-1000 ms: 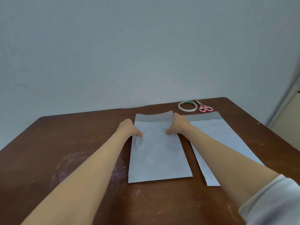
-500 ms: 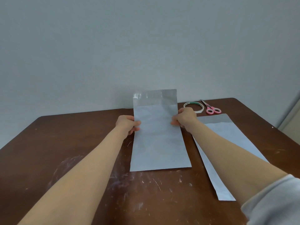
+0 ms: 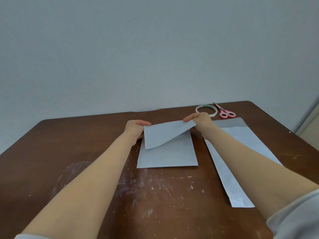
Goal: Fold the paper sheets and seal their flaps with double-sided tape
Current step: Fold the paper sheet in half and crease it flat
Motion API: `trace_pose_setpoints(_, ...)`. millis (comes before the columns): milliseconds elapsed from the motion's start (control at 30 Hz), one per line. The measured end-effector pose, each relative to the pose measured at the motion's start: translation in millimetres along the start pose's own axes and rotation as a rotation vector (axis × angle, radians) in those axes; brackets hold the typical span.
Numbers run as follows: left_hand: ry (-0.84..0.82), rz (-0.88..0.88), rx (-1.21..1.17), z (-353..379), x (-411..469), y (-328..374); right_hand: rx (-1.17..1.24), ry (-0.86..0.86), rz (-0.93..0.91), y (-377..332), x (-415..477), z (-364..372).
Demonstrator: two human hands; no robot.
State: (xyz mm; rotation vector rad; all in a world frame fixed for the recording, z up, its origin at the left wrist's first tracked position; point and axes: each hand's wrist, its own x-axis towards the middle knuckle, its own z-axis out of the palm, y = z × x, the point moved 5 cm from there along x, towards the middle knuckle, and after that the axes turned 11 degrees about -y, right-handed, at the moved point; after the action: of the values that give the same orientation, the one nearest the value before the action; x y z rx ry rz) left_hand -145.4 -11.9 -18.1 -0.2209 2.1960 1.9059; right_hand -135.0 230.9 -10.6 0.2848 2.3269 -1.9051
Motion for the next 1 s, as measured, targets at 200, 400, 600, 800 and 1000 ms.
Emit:
trace_pose_setpoints(200,0.058,-0.030,-0.122,-4.1,-12.0,-1.2,0.087,-0.030,0.054,-0.9,-25.0,-0.1)
trace_pose_setpoints(400,0.020,-0.039,0.007,-6.4,-20.7,-9.5,-0.130,-0.057,0.057,5.5,-36.5,7.5)
trace_pose_setpoints(600,0.023,-0.037,0.143,-8.2,-24.5,-9.8,-0.155,0.044,0.092,4.3,-45.0,1.3)
trace_pose_setpoints(800,-0.015,-0.100,0.249,-8.2,-24.5,-12.5,-0.283,0.007,0.041,2.7,-42.5,11.1)
trace_pose_setpoints(1000,0.107,-0.011,0.343,-9.6,-14.3,-5.7,-0.204,-0.006,0.014,5.9,-24.7,17.5)
